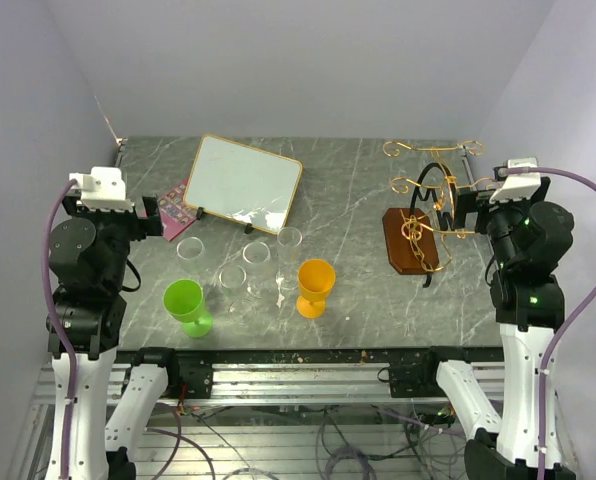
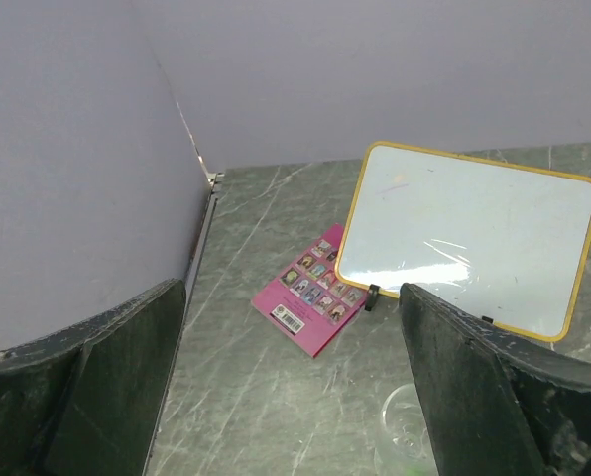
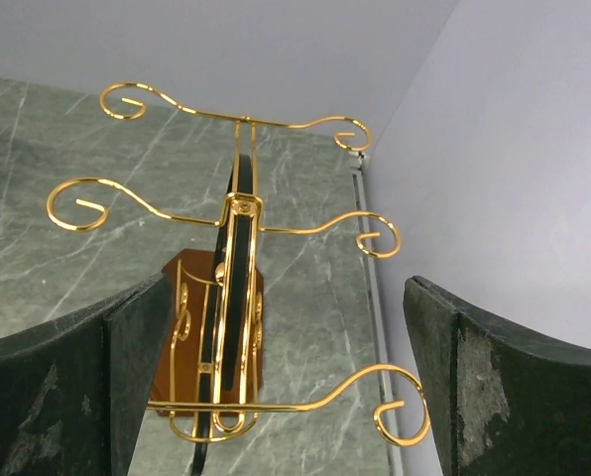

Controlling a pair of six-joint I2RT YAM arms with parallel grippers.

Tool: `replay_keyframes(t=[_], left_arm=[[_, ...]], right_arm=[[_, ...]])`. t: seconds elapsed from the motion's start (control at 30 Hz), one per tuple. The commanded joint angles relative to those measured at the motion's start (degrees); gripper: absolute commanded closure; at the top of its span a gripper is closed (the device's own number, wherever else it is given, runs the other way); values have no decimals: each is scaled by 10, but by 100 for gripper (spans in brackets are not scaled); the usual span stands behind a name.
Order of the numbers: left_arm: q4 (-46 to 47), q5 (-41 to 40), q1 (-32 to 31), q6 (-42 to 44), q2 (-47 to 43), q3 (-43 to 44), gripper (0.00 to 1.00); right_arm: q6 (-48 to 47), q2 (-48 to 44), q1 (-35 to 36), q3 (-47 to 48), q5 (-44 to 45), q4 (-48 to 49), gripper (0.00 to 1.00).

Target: Place the wine glass upside down on the wine glass rack

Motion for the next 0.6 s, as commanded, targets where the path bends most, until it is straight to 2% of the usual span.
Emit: replay_keyframes(t=[0.0, 0.57], left_arm=[[6, 12, 12, 7, 6, -7, 1], [3, 17, 31, 13, 29, -7, 1]], right_arm=[[14, 7, -11, -12, -23, 3, 0], [21, 58, -31, 12, -47, -21, 0]])
